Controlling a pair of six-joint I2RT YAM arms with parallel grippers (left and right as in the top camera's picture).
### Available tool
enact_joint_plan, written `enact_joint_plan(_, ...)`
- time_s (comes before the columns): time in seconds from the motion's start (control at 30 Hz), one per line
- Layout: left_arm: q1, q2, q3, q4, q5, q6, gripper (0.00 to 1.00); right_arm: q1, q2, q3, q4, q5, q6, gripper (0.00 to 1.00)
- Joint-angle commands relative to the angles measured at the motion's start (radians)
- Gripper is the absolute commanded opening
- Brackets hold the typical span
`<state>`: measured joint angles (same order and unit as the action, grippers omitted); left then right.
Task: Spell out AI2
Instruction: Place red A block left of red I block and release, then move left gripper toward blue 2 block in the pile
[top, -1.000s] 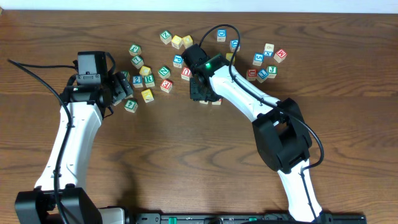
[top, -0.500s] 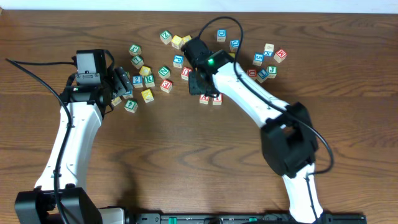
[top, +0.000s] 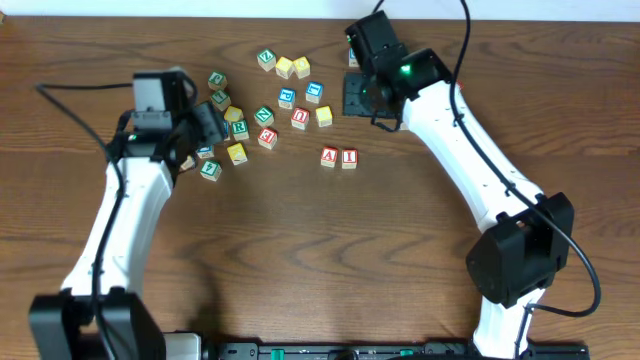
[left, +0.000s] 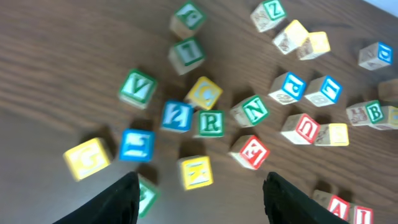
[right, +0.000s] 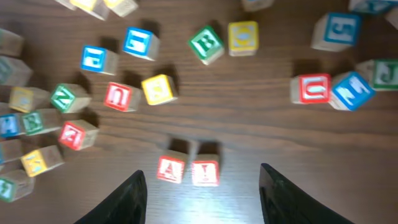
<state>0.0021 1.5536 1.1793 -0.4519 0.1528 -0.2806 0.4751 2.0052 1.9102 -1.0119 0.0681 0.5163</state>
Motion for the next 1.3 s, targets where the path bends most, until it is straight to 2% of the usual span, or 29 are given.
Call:
enact_joint_plan(0.0, -0.014, 0.092, 0.097, -0.027, -0.006, 0.006, 0.61, -0.007, -0.006, 0.008, -0.010, 0.008, -0.017, 0.53)
enact_joint_plan(0.17, -0.015, 0.244, 0.177, -0.079, -0.034, 0.008, 0.49, -0.007, -0.006, 0.008, -0.029, 0.008, -0.018, 0.57)
enact_joint_plan(0.63, -0.014, 0.397, 0.183, 0.043, -0.106, 0.065, 0.49, -0.006, -0.006, 0.008, -0.071, 0.013, -0.043, 0.59)
enact_joint_plan(0.8, -0.012, 0.399, 0.183, 0.089, -0.124, 0.094, 0.49, -0.003, -0.006, 0.008, -0.085, 0.013, -0.062, 0.59)
enact_joint_plan(1.27, -0.012, 0.465, 0.182, 0.092, -0.138, 0.104, 0.48, -0.003, -0.006, 0.007, -0.111, 0.022, -0.062, 0.61)
